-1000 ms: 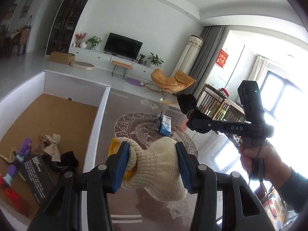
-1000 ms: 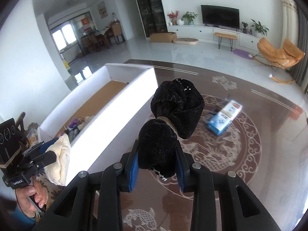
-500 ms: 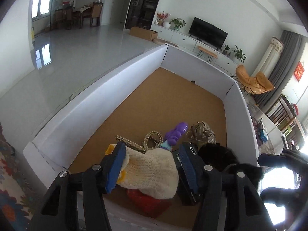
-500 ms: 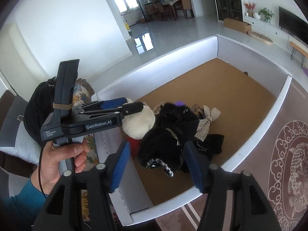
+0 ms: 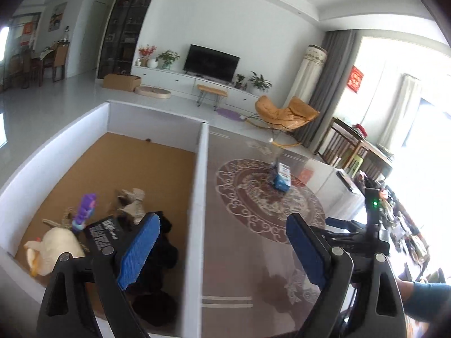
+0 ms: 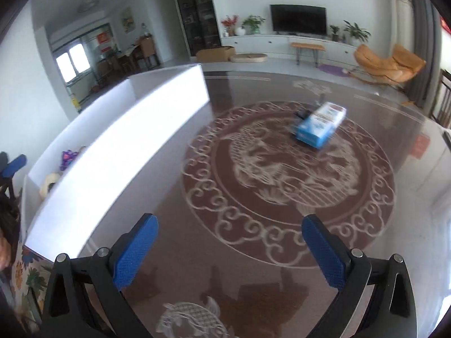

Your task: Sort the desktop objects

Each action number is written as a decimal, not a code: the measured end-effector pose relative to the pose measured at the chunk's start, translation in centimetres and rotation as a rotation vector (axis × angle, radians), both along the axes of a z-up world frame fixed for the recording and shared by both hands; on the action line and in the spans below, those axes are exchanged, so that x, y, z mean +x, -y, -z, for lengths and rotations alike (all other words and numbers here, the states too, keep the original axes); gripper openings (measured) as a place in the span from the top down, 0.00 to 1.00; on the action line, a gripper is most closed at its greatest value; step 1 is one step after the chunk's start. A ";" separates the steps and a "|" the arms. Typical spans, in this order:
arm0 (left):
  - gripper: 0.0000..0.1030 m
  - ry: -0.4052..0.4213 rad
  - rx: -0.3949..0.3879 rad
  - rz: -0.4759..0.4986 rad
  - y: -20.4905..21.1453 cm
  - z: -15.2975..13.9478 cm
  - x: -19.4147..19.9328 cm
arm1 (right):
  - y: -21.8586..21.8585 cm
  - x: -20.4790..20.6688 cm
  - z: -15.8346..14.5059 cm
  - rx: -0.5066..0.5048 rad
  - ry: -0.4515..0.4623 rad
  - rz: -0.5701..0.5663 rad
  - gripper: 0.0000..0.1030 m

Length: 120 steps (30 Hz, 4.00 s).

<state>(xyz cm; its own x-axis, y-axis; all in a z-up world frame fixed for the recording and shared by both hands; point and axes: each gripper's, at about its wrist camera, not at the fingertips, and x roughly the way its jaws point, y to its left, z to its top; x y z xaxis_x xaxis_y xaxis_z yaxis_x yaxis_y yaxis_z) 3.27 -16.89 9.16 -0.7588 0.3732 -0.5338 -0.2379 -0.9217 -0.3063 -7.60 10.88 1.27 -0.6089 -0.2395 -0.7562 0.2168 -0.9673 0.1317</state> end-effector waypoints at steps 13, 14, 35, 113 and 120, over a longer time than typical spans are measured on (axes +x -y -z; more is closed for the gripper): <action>0.09 0.270 -0.177 0.104 -13.7 12.6 -9.9 | -10.3 1.8 4.0 0.094 0.102 0.265 0.01; 0.09 0.272 -0.212 0.088 -13.9 13.3 -10.9 | -10.0 1.8 4.3 0.099 0.110 0.263 0.00; 0.00 0.259 -0.385 0.045 -14.9 15.4 -15.2 | -4.5 -19.0 3.4 0.004 0.130 0.306 0.11; 0.00 0.251 -0.401 0.123 -19.4 14.8 -13.6 | -16.2 -2.0 5.6 0.147 0.070 0.290 0.00; 0.00 0.245 -0.402 0.118 -19.4 15.3 -12.8 | -16.2 -2.0 5.6 0.147 0.070 0.290 0.00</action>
<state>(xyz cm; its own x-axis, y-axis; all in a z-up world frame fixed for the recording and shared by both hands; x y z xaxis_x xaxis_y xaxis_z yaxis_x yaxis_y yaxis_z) -9.56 2.53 -6.10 -0.5572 0.1767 -0.8113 -0.3133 -0.9496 0.0083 -9.56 27.08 -4.28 -0.5810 0.0511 -0.8123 -0.0749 -0.9972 -0.0092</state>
